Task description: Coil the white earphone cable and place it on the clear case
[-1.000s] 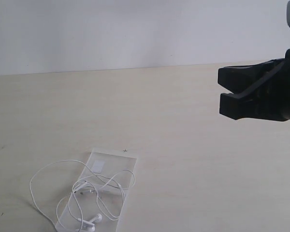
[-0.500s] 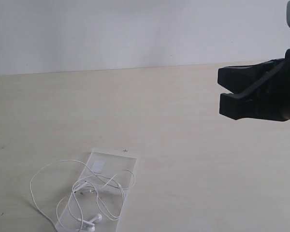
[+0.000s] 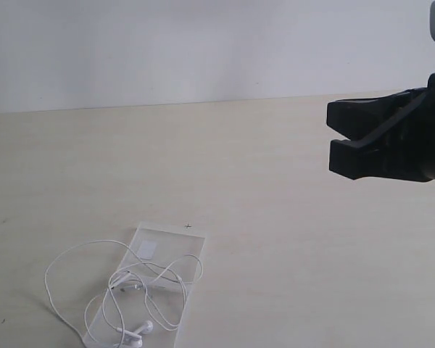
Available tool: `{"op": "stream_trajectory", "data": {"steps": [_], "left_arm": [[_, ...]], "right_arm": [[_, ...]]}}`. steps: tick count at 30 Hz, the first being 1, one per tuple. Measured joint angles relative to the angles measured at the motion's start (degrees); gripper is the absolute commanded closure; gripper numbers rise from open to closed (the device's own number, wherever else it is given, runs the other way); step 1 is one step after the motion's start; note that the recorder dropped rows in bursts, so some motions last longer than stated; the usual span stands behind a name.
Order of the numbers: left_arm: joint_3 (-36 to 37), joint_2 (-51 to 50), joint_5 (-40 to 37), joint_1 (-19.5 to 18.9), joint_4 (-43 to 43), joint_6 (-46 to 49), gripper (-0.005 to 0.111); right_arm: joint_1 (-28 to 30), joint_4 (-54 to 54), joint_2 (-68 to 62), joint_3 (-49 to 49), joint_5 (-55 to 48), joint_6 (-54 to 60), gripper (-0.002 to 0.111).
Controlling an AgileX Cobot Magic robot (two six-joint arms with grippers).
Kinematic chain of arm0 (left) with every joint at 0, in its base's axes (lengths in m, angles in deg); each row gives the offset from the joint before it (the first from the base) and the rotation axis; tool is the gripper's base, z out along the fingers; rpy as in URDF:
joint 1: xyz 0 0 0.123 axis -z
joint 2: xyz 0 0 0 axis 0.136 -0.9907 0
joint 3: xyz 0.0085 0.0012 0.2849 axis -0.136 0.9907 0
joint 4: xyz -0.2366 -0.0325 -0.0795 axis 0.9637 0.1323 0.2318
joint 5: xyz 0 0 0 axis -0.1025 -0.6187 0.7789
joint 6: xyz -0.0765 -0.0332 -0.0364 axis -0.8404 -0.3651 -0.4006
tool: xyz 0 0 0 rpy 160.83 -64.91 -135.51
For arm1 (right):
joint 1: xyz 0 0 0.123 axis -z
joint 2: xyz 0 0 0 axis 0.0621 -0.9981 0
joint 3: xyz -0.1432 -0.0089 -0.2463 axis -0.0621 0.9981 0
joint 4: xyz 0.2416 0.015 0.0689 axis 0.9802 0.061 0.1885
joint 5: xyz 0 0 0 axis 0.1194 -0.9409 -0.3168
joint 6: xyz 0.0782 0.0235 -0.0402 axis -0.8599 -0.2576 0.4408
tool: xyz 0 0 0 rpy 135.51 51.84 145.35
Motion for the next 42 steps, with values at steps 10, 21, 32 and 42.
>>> {"op": "stream_trajectory", "data": {"steps": [10, 21, 32, 42], "left_arm": [[0.0, 0.0, -0.5, 0.0, -0.4, -1.5, 0.107], [0.0, 0.0, -1.3, 0.0, -0.5, -1.5, 0.107], [0.0, 0.0, -1.7, 0.0, -0.5, -1.5, 0.107], [0.0, 0.0, -1.7, 0.0, -0.5, -1.5, 0.107]], "right_arm": [[0.0, 0.0, 0.0, 0.0, 0.0, 0.0, 0.108], [0.0, -0.1, 0.0, 0.0, 0.0, 0.4, 0.108], [4.3, 1.5, 16.1, 6.0, -1.4, 7.8, 0.108], [16.0, 7.1, 46.2, 27.9, -0.8, 4.7, 0.108]]}}
